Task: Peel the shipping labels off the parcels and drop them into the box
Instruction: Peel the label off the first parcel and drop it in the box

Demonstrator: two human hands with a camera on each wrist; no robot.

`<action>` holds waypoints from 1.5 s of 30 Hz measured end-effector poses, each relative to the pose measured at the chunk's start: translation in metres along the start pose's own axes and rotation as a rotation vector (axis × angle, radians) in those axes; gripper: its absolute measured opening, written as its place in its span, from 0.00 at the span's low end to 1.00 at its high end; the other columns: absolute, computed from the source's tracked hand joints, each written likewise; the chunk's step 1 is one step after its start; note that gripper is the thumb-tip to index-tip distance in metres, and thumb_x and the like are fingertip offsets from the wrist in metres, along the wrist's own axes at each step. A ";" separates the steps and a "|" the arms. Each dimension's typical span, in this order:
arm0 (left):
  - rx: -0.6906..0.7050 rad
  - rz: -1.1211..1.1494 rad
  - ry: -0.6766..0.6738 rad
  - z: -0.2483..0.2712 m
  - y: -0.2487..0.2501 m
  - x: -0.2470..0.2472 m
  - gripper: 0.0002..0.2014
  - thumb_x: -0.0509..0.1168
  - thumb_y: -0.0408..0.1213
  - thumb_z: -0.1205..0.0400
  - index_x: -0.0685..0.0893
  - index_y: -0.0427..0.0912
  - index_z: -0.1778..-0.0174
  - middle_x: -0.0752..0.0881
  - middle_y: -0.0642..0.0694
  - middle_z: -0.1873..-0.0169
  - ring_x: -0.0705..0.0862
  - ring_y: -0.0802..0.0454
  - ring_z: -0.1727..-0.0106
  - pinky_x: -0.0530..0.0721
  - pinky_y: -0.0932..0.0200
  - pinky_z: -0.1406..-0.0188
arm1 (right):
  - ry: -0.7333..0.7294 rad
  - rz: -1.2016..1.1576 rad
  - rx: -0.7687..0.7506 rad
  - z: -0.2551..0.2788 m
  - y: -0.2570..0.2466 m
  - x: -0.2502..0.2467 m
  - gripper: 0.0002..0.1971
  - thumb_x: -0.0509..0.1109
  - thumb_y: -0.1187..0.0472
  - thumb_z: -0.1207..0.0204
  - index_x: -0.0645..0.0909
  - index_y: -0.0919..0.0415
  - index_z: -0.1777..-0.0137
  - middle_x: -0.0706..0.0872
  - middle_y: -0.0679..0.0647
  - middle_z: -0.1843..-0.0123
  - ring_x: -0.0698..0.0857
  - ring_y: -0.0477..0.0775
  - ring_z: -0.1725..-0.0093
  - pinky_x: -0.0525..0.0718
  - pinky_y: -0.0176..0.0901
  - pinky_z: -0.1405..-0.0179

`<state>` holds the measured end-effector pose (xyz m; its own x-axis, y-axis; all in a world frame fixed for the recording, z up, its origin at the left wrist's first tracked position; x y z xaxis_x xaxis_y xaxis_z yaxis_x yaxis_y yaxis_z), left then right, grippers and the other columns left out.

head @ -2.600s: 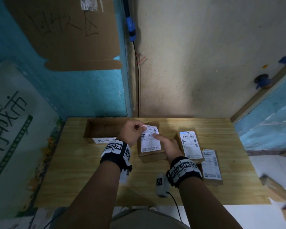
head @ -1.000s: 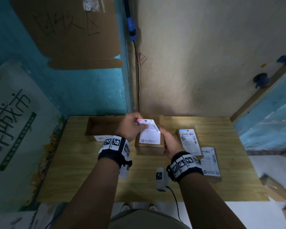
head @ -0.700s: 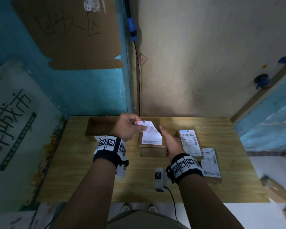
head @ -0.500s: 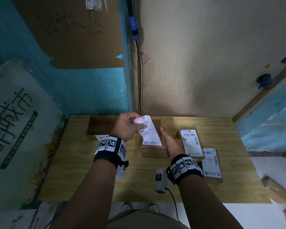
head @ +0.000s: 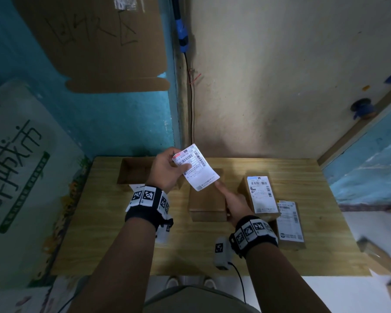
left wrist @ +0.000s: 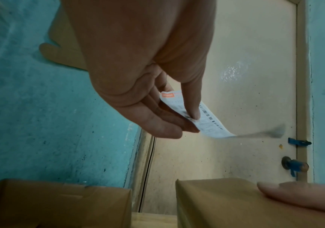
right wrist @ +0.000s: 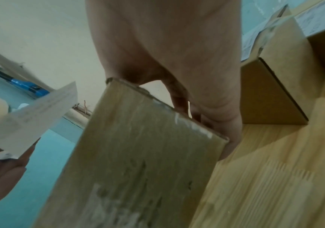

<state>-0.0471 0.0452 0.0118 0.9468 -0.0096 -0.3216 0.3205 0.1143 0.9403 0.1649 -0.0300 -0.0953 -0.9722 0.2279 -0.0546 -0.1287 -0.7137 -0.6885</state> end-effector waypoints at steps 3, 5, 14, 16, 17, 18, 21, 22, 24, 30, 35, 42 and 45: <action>-0.020 0.006 -0.009 0.002 -0.004 0.000 0.14 0.73 0.26 0.25 0.82 0.51 0.53 0.90 0.51 0.52 0.89 0.52 0.49 0.90 0.41 0.53 | 0.002 0.053 -0.004 -0.001 0.006 -0.001 0.36 0.83 0.35 0.35 0.80 0.58 0.35 0.89 0.54 0.39 0.87 0.60 0.39 0.87 0.50 0.47; -0.045 0.023 -0.029 0.004 -0.008 0.003 0.17 0.71 0.23 0.25 0.81 0.51 0.52 0.90 0.51 0.53 0.90 0.48 0.52 0.89 0.35 0.58 | 0.010 0.084 -0.010 -0.005 0.010 0.000 0.36 0.82 0.40 0.30 0.80 0.62 0.29 0.89 0.57 0.36 0.87 0.61 0.39 0.86 0.46 0.55; -0.114 0.111 0.007 0.008 -0.037 0.003 0.15 0.71 0.24 0.24 0.81 0.50 0.52 0.89 0.46 0.50 0.89 0.46 0.49 0.90 0.37 0.55 | 0.032 0.157 0.010 -0.018 0.029 0.000 0.39 0.81 0.47 0.25 0.75 0.71 0.21 0.86 0.64 0.30 0.86 0.65 0.32 0.86 0.57 0.32; -0.129 0.140 0.011 0.008 -0.044 0.002 0.14 0.71 0.24 0.24 0.82 0.50 0.53 0.90 0.44 0.50 0.90 0.45 0.49 0.89 0.37 0.53 | 0.052 0.183 0.004 -0.018 0.032 -0.001 0.37 0.80 0.47 0.23 0.77 0.71 0.22 0.86 0.64 0.29 0.85 0.64 0.31 0.84 0.57 0.29; -0.146 0.157 0.010 0.009 -0.048 0.003 0.13 0.69 0.24 0.22 0.83 0.49 0.52 0.89 0.44 0.49 0.89 0.45 0.48 0.89 0.39 0.52 | 0.069 0.216 -0.003 -0.017 0.032 -0.002 0.34 0.78 0.48 0.22 0.78 0.70 0.23 0.86 0.64 0.29 0.85 0.64 0.31 0.83 0.56 0.29; -0.165 0.189 0.010 0.009 -0.052 0.003 0.11 0.67 0.25 0.20 0.83 0.47 0.50 0.89 0.43 0.49 0.89 0.45 0.47 0.89 0.41 0.50 | 0.082 0.253 -0.020 -0.017 0.031 -0.002 0.30 0.77 0.50 0.21 0.81 0.70 0.25 0.87 0.63 0.31 0.85 0.64 0.32 0.83 0.57 0.30; -0.196 0.250 0.015 0.010 -0.060 0.005 0.09 0.62 0.27 0.16 0.84 0.39 0.43 0.90 0.42 0.49 0.89 0.44 0.46 0.89 0.47 0.47 | 0.105 0.355 -0.077 -0.018 0.019 -0.002 0.13 0.73 0.58 0.19 0.87 0.69 0.46 0.90 0.61 0.49 0.87 0.62 0.48 0.86 0.52 0.45; -0.199 0.256 0.015 0.011 -0.061 0.006 0.10 0.60 0.28 0.15 0.85 0.38 0.43 0.90 0.42 0.49 0.89 0.45 0.46 0.89 0.50 0.47 | 0.126 0.379 -0.098 -0.016 0.013 -0.002 0.09 0.71 0.61 0.19 0.85 0.67 0.55 0.87 0.59 0.57 0.85 0.59 0.56 0.83 0.47 0.56; -0.211 0.262 0.021 0.013 -0.064 0.009 0.10 0.59 0.30 0.14 0.85 0.40 0.44 0.90 0.44 0.50 0.90 0.48 0.47 0.89 0.53 0.48 | 0.186 0.392 -0.151 -0.012 -0.001 -0.003 0.11 0.68 0.64 0.19 0.79 0.63 0.64 0.81 0.54 0.64 0.79 0.53 0.64 0.74 0.42 0.66; -0.250 0.330 0.035 0.017 -0.071 0.017 0.13 0.54 0.31 0.12 0.85 0.45 0.46 0.90 0.41 0.50 0.90 0.47 0.49 0.88 0.52 0.47 | 0.163 0.221 -0.338 -0.002 -0.033 0.008 0.06 0.70 0.61 0.16 0.83 0.59 0.55 0.83 0.48 0.64 0.82 0.51 0.62 0.77 0.41 0.63; -0.329 0.496 0.137 0.019 -0.074 0.015 0.12 0.55 0.31 0.12 0.84 0.44 0.52 0.90 0.42 0.54 0.90 0.44 0.53 0.90 0.58 0.56 | -0.020 0.163 -0.277 -0.019 -0.027 0.023 0.03 0.76 0.65 0.19 0.88 0.65 0.52 0.92 0.55 0.58 0.92 0.55 0.56 0.93 0.50 0.48; -0.375 0.563 0.200 0.028 -0.081 0.017 0.17 0.58 0.27 0.14 0.78 0.40 0.29 0.89 0.38 0.51 0.89 0.45 0.60 0.90 0.56 0.58 | -0.221 0.009 -0.215 -0.018 -0.033 0.033 0.08 0.66 0.65 0.12 0.80 0.59 0.55 0.88 0.62 0.52 0.88 0.56 0.60 0.86 0.45 0.55; -0.390 0.499 0.209 0.029 -0.081 0.023 0.34 0.57 0.24 0.15 0.55 0.54 0.17 0.85 0.38 0.48 0.87 0.44 0.59 0.89 0.51 0.55 | -0.316 0.056 -0.195 -0.017 -0.031 0.041 0.11 0.66 0.51 0.12 0.82 0.58 0.47 0.90 0.60 0.50 0.90 0.56 0.56 0.88 0.46 0.53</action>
<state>-0.0507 0.0070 -0.0689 0.9412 0.3255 0.0904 -0.2256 0.4064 0.8854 0.1320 0.0126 -0.0887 -0.9930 -0.0457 0.1091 -0.0634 -0.5730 -0.8171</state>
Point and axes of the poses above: each hand's wrist, its own z-axis away from the middle knuckle, its own x-axis out of the palm, y = z × x, the point moved 7 cm from there along -z, towards the middle knuckle
